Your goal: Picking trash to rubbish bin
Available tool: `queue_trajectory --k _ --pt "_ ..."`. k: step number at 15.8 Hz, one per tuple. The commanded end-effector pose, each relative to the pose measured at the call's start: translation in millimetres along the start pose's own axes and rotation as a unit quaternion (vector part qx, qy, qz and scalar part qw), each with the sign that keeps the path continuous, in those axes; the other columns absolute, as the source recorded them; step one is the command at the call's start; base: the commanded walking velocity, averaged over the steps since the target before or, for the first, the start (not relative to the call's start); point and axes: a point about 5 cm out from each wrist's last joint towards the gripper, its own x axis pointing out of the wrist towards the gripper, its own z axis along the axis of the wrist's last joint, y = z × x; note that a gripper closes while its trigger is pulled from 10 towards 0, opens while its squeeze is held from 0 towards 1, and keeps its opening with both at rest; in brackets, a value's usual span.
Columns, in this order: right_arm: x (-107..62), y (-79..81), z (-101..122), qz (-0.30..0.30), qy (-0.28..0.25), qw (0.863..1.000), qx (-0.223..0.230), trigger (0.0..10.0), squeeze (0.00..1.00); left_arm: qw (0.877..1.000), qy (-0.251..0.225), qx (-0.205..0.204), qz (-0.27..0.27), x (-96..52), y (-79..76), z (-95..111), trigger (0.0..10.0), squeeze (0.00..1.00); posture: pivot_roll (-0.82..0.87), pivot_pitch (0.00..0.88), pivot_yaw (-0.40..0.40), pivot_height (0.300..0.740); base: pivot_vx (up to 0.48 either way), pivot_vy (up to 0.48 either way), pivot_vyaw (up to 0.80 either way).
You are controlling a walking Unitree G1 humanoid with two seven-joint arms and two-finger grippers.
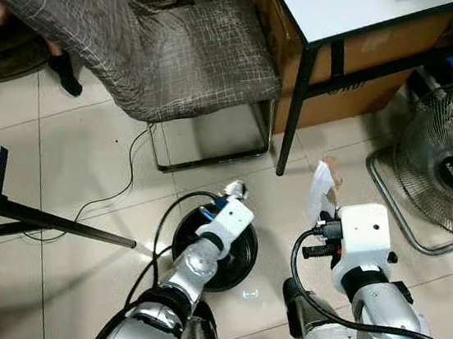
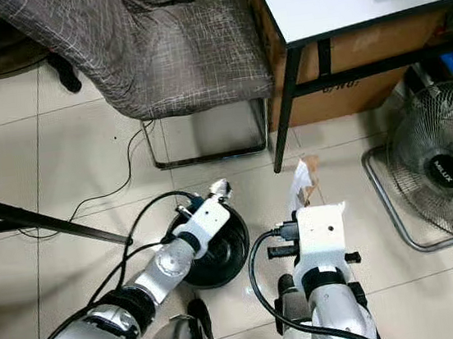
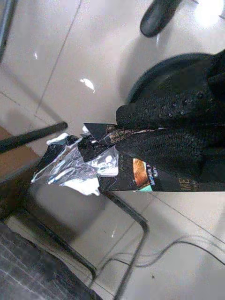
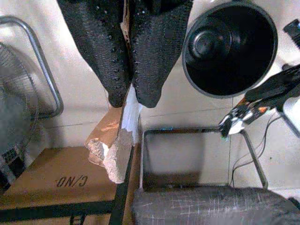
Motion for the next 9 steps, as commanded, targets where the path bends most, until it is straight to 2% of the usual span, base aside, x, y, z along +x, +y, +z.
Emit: queue_trajectory --k 1,3,5,7,9 --pt "-3.3 -1.4 -1 -0.002 0.007 1.0 -0.003 10.0 0.0 1.0 0.024 0.0 0.007 -2.7 2.0 -10 3.3 0.0 -0.22 0.344 0.027 0.74 0.0 0.0 0.0" --pt "-3.4 -3.0 -1 -0.004 0.006 1.0 -0.005 10.0 0.0 1.0 0.025 -0.006 0.017 -3.1 9.9 -11 3.0 0.0 -0.22 0.343 0.027 0.74 0.0 0.0 0.0" --pt "-2.2 -3.2 0 -0.002 0.0 1.0 -0.007 10.0 0.0 0.999 0.028 -0.014 0.028 -4.9 18.9 -15 3.3 0.0 -0.21 0.341 0.025 0.74 0.0 0.0 0.0" --pt "-1.4 -0.5 4 0.01 -0.015 1.0 -0.006 10.0 0.0 0.999 0.026 -0.035 0.02 -6.0 21.3 -16 3.6 0.0 -0.19 0.34 0.022 0.74 0.0 0.0 0.0" --pt "-0.4 1.7 6 0.019 -0.024 1.0 -0.006 10.0 0.0 0.998 0.012 -0.055 -0.003 -6.8 19.5 -15 3.5 0.0 -0.19 0.338 0.02 0.74 0.0 0.0 0.0"
